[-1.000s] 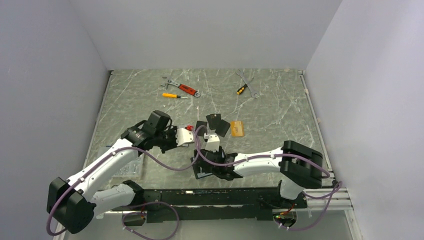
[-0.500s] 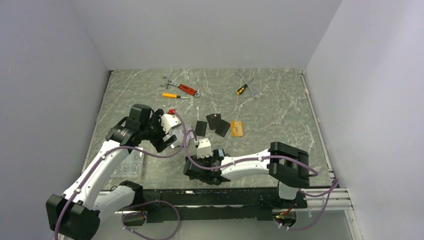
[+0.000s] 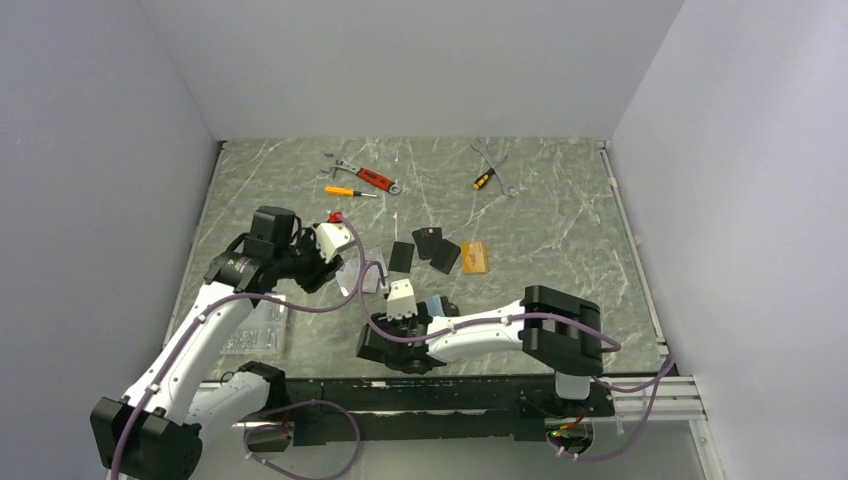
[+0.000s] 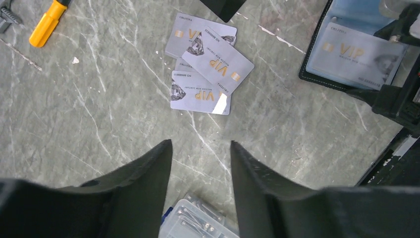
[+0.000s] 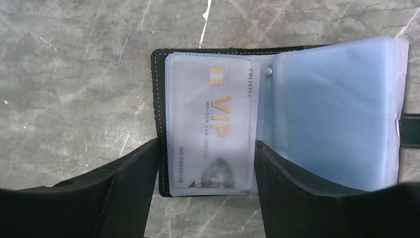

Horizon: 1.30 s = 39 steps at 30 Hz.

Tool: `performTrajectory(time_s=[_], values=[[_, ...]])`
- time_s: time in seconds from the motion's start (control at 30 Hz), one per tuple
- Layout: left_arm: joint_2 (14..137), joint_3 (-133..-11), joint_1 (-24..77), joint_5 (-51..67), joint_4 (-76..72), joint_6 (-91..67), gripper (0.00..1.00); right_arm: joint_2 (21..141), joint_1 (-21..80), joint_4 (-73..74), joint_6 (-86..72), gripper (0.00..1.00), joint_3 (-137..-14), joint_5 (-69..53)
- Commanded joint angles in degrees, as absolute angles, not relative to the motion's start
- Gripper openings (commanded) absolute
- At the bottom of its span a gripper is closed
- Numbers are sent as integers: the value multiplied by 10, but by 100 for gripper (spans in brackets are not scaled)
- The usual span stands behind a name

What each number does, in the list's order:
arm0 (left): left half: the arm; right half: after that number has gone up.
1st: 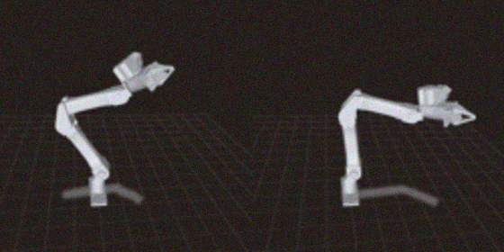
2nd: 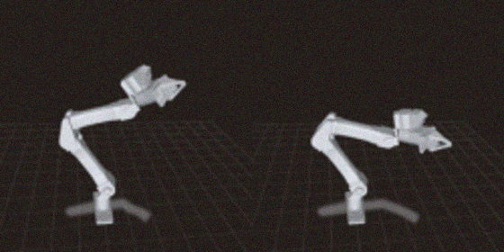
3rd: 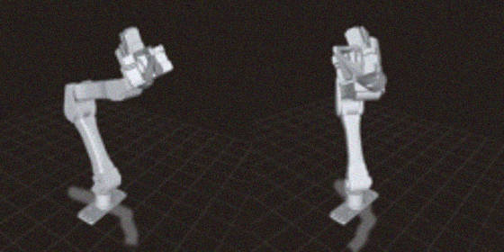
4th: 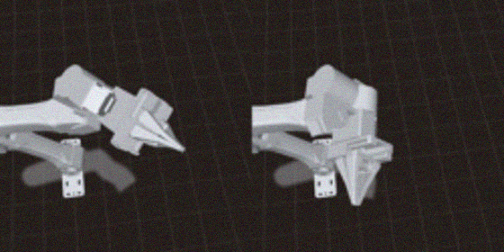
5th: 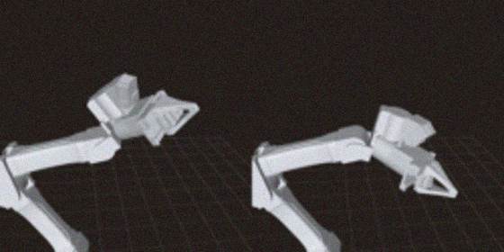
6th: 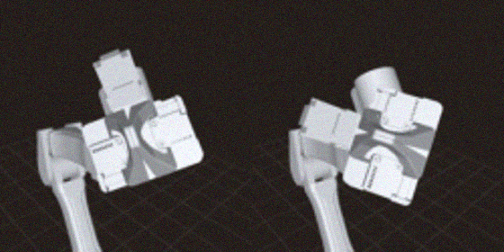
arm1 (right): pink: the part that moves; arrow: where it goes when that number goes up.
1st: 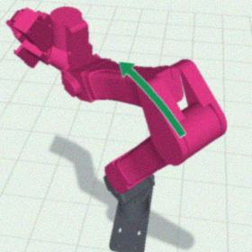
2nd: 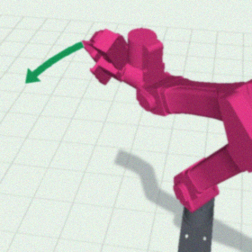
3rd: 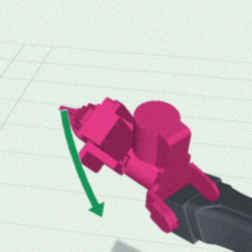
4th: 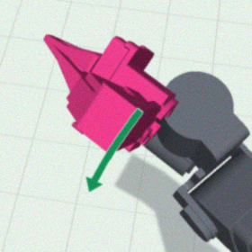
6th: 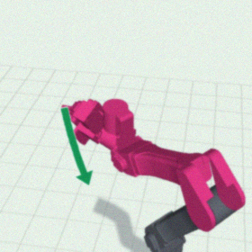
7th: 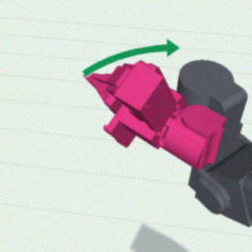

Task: Put the credit cards into the card holder
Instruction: Insert the credit card into the card holder, then close the card holder at the center of the board.

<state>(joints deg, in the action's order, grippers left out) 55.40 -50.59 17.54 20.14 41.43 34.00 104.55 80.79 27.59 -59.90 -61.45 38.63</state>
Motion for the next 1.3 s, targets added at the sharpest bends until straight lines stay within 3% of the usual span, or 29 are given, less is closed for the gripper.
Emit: performTrajectory(time_s=[0.0, 0.13, 0.23, 0.5, 0.67, 0.77, 0.87, 0.93, 1.27], values=[[561, -528, 174, 230, 405, 325, 46, 1034, 813, 329, -603, 67, -614, 403], [590, -538, 174, 245, 410, 319, 41, 1000, 810, 332, -591, 91, -614, 402], [610, -552, 174, 258, 425, 324, 56, 945, 793, 323, -576, 97, -598, 388], [627, -563, 177, 297, 437, 332, 52, 661, 693, 232, -588, 98, -409, 284], [655, -533, 219, 317, 431, 349, 37, 476, 623, 101, -614, 94, -218, 182], [680, -516, 270, 314, 419, 362, 34, 413, 590, 56, -627, 93, -147, 146], [715, -510, 311, 310, 397, 369, 38, 413, 565, 41, -633, 93, -130, 120], [748, -515, 322, 314, 383, 363, 49, 434, 557, 31, -633, 92, -132, 109], [839, -515, 408, 272, 329, 379, 44, 543, 525, -75, -647, 86, -116, 59]])
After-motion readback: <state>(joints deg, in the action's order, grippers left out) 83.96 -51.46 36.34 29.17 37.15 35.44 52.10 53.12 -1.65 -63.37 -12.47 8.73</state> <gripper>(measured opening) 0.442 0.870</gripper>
